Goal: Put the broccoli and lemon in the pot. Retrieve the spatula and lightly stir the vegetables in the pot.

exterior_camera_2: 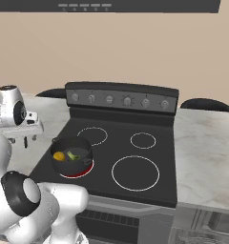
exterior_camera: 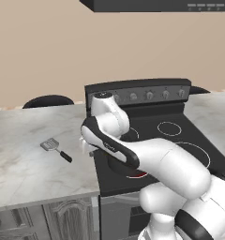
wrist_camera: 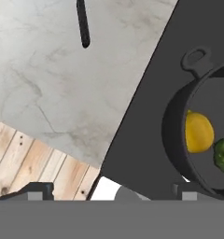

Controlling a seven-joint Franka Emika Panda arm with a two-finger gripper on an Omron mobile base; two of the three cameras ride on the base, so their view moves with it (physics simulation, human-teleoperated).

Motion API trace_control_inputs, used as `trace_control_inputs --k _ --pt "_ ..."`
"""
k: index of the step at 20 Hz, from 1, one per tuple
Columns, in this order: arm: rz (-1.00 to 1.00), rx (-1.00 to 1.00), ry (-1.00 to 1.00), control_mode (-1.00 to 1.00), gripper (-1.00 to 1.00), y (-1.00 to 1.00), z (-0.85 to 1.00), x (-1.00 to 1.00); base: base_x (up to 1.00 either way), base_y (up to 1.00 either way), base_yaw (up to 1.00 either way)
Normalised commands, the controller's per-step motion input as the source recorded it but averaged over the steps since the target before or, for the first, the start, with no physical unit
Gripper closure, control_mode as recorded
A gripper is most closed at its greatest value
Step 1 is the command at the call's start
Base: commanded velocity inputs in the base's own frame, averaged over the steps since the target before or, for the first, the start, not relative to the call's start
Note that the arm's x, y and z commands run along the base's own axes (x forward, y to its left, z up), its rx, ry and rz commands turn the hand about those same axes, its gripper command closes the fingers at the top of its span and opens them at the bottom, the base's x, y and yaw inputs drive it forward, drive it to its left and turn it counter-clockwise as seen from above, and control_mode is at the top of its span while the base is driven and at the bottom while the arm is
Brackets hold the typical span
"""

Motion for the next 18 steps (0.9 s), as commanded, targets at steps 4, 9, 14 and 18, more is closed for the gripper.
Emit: trace_control_inputs --k 4,9,14,18 --pt "0.06 0.02 0.04 -1.0 -1.0 0.55 -0.02 0.14 0.0 0.0 0.0" --pt "0.01 0.0 -0.06 -1.0 -1.0 0.39 -0.25 0.07 0.0 0.0 0.0" --pt "0.0 0.0 -0.09 -1.0 -1.0 0.35 -0.24 0.21 0.0 0.0 0.0" --pt "0.0 0.0 0.0 -1.0 -1.0 0.3 -0.18 0.37 0.0 0.0 0.0"
